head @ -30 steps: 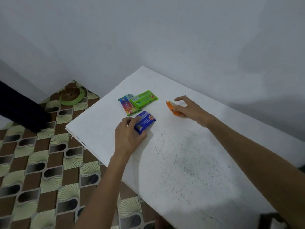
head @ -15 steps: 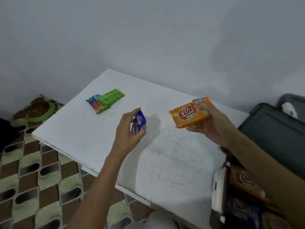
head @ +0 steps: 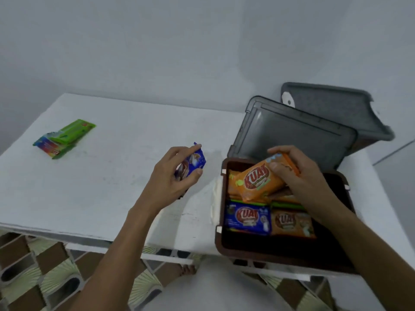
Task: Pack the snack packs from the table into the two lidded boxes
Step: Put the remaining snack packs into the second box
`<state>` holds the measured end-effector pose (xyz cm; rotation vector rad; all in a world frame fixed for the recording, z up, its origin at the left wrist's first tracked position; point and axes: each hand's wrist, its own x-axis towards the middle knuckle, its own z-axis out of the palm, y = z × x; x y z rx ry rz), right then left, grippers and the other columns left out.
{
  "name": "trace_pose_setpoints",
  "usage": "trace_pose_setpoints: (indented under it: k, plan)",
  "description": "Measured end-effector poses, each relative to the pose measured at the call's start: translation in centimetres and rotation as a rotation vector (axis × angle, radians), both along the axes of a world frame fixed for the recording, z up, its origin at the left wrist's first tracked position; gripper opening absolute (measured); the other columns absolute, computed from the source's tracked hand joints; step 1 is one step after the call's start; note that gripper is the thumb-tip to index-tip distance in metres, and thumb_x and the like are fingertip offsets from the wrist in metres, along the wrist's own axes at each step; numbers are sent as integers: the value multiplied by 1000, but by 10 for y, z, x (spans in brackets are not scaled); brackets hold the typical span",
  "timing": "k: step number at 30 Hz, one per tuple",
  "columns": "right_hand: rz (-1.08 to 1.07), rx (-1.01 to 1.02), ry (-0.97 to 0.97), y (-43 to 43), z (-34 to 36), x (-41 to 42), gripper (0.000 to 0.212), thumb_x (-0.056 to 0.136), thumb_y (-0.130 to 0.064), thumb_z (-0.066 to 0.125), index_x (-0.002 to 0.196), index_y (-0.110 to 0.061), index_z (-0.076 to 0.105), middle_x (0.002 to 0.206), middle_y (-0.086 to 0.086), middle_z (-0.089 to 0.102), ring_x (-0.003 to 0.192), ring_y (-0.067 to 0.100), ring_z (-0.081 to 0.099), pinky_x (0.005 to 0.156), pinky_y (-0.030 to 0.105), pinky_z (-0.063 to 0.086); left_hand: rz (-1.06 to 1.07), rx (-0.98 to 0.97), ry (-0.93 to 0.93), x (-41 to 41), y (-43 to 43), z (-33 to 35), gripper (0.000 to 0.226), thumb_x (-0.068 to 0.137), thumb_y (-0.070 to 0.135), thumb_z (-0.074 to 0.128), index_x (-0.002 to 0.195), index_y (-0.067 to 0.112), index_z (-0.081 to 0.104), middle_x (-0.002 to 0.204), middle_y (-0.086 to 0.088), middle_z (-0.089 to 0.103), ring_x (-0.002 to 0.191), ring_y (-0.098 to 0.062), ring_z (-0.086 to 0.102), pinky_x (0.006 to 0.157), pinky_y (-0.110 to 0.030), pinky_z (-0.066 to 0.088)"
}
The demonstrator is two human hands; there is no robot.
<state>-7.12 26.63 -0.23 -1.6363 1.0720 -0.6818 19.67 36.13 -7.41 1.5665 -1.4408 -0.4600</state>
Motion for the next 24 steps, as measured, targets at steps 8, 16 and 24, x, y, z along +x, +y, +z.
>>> trace_pose_setpoints:
  k: [8, 16, 24]
  plan:
    - [136, 303, 49, 33, -21, -55, 28, 92, -20, 61, 116, -31, 57, 121, -3, 59, 100, 15, 70, 70, 39, 61, -126, 53, 6, -43, -5, 3, 50, 86, 41, 59, 135, 31, 54, 123, 8, 53, 111, 3, 53, 73, -5, 45]
    - [72, 455, -14, 40, -52, -47, 50, 91, -1, 60, 135, -23, 52, 132, 2, 57, 103, 16, 69, 77, 33, 60, -128, 101, -9, -53, -6, 5, 52, 85, 45, 57, 136, 34, 51, 126, 10, 52, 114, 7, 49, 70, -4, 46]
    - [224, -54, 505, 39, -68, -37, 38, 96, -17, 58, 133, -21, 57, 124, 3, 61, 91, 10, 67, 76, 28, 60, -118, 112, -61, -56, -7, 7, 54, 83, 50, 57, 136, 39, 49, 128, 12, 51, 115, 10, 46, 73, -1, 44]
